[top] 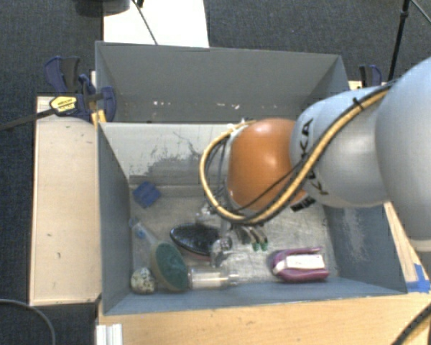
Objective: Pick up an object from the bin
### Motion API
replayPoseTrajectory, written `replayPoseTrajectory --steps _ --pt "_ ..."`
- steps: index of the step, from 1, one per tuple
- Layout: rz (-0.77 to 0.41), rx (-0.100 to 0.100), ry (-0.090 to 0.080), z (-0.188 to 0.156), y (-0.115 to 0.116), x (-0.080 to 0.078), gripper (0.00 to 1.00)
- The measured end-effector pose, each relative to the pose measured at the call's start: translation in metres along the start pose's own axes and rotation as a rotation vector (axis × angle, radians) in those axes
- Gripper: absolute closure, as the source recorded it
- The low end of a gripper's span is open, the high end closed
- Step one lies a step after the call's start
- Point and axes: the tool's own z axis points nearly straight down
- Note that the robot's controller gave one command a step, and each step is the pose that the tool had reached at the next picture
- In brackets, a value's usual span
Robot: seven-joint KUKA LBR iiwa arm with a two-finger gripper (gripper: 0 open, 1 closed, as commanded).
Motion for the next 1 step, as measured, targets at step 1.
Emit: replayPoseTrajectory --steps 1 --pt "-0.087 0.000 -0.001 -0.1463 0.0058 -0.0081 1.00"
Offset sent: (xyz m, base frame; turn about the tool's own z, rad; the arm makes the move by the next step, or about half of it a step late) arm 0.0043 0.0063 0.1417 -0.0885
